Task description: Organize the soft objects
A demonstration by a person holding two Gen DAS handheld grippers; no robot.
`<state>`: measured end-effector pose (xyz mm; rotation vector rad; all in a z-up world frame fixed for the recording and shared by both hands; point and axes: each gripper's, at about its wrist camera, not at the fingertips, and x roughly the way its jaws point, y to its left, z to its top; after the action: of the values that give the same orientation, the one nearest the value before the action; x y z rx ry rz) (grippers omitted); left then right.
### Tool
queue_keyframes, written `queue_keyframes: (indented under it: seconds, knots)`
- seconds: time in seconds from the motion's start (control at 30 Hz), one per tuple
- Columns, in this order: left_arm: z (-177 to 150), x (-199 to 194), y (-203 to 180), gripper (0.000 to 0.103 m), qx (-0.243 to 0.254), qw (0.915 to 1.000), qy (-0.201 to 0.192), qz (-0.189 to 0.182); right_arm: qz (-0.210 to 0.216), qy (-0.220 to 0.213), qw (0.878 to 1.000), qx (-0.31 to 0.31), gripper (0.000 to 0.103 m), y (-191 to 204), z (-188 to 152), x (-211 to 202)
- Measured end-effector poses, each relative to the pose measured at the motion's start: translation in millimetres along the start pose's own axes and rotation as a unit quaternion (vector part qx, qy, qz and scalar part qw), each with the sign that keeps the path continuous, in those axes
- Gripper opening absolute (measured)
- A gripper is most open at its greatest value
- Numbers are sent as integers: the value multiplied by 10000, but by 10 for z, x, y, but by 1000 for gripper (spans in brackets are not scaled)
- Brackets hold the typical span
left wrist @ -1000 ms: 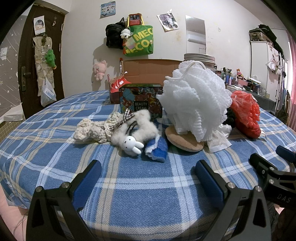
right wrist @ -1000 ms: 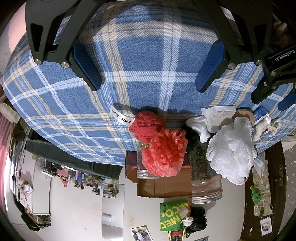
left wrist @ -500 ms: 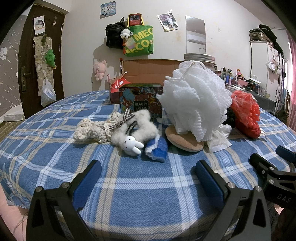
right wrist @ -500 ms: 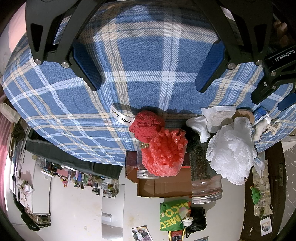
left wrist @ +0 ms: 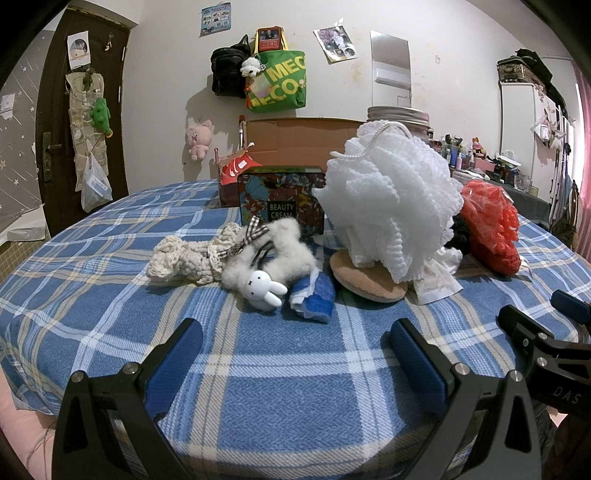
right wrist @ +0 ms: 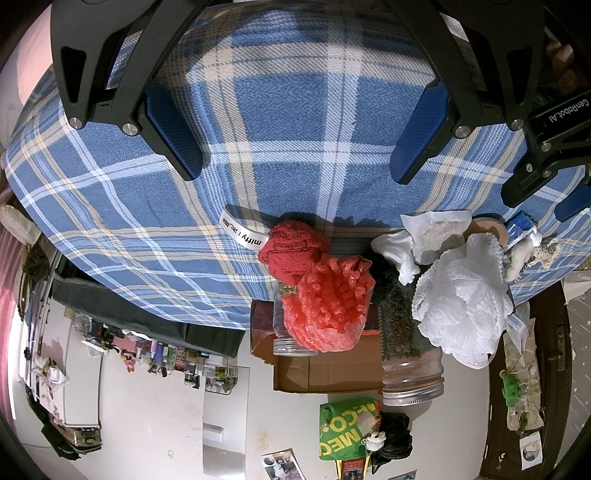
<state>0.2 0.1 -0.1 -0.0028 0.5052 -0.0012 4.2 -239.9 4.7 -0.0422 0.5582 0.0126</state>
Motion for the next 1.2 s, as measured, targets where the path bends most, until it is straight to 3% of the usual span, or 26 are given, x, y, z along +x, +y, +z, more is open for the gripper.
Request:
queue_keyframes:
  seconds: [0.7,1.2]
  knots:
    - [3,-1,-3,103,3,10000,8,-19,70,28,10000,27,103,-5,5,-25]
    - [272,-78,-27,103,-71,9990,-126,-413,425,-108,9988,237,103,-128,282,-36]
